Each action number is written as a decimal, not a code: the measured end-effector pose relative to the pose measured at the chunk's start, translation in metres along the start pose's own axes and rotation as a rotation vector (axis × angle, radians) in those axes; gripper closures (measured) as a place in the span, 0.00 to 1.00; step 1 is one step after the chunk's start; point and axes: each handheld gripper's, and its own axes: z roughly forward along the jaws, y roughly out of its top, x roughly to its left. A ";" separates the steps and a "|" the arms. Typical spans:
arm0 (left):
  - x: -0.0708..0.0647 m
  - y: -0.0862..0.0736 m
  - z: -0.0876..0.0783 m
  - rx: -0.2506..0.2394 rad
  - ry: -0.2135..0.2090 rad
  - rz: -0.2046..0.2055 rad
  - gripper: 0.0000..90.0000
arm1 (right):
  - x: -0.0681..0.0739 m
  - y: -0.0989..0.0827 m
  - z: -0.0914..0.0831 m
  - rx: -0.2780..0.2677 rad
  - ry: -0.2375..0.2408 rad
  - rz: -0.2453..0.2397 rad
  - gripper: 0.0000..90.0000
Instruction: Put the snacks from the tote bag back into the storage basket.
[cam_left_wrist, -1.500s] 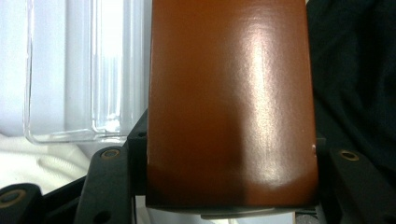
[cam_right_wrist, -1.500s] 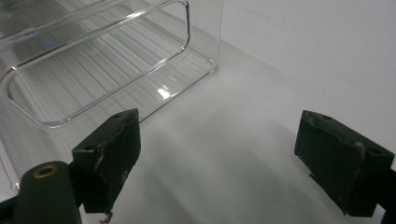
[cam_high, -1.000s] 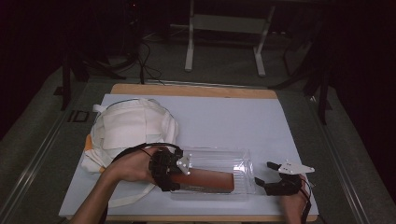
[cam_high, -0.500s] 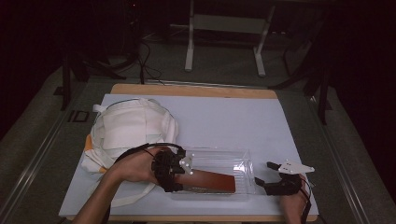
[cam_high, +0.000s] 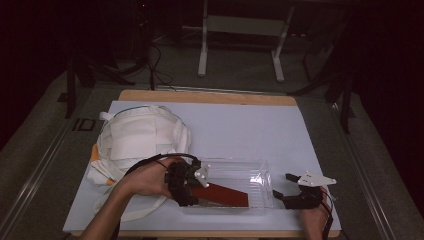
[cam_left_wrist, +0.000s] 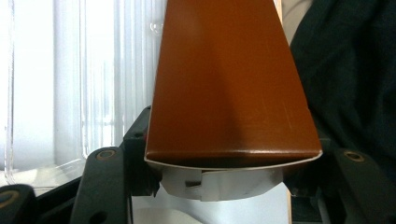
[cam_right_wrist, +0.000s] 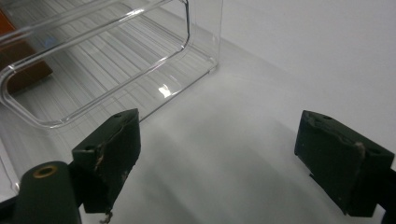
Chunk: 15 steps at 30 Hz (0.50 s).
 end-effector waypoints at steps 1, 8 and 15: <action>0.000 0.000 0.000 0.001 0.001 0.000 0.45 | 0.000 0.000 0.000 0.002 0.000 0.000 0.16; -0.005 0.005 0.001 0.014 0.005 0.010 0.45 | 0.000 0.000 0.000 0.005 0.001 -0.001 0.16; -0.005 0.007 0.006 0.021 -0.015 -0.009 0.43 | 0.000 0.000 0.000 0.005 0.001 0.000 0.16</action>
